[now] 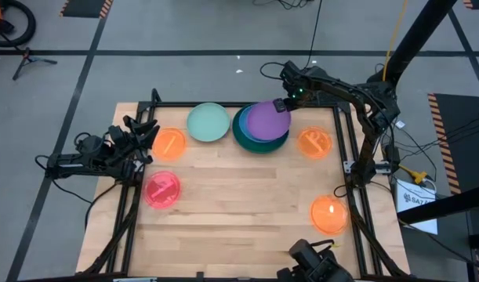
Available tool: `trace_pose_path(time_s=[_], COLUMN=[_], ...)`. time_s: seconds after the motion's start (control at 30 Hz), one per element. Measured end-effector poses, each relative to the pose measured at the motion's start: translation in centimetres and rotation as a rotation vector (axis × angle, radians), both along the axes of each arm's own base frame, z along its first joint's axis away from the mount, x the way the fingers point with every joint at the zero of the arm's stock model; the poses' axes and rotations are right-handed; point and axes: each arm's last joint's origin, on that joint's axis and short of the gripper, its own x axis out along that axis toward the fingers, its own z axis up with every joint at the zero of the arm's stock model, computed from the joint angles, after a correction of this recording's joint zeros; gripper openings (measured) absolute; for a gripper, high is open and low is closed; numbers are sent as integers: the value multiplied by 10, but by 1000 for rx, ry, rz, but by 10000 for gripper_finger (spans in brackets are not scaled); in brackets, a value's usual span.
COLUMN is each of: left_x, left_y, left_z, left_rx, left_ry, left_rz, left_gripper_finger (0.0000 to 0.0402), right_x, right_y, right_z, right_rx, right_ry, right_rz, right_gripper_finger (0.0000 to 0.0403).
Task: Stack plastic plates
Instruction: Stack the violet plate on the blue plate
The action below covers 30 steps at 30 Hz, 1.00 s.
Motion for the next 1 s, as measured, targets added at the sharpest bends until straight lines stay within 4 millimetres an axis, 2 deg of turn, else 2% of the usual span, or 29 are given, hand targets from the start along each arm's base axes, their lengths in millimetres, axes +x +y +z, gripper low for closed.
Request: trace_pose_path(time_s=[0.2,0.37,0.47,0.57,0.77,0.9,1.0], left_x=[0,0,0,1,2,3,3], left_y=[0,0,0,0,0,0,0], left_z=[0,0,-1,-2,-5,-7,-8], left_rx=[0,0,-1,-13,-47,-83,-107], left_ry=[0,3,10,17,35,29,31], left_rz=[0,0,-1,-6,-21,-35,-44], left_gripper_finger=[122,122,122,122,122,122,122], right_x=[2,13,25,44,76,87,90], right_y=[1,12,26,45,86,108,114], right_z=[0,1,7,21,53,53,38], right_rx=[-1,-13,-55,-176,-368,-454,-542], right_ry=[1,4,-4,-42,-234,-277,-229], right_rz=[10,103,208,330,502,566,537], right_gripper_finger=[105,115,115,115,115,114,102])
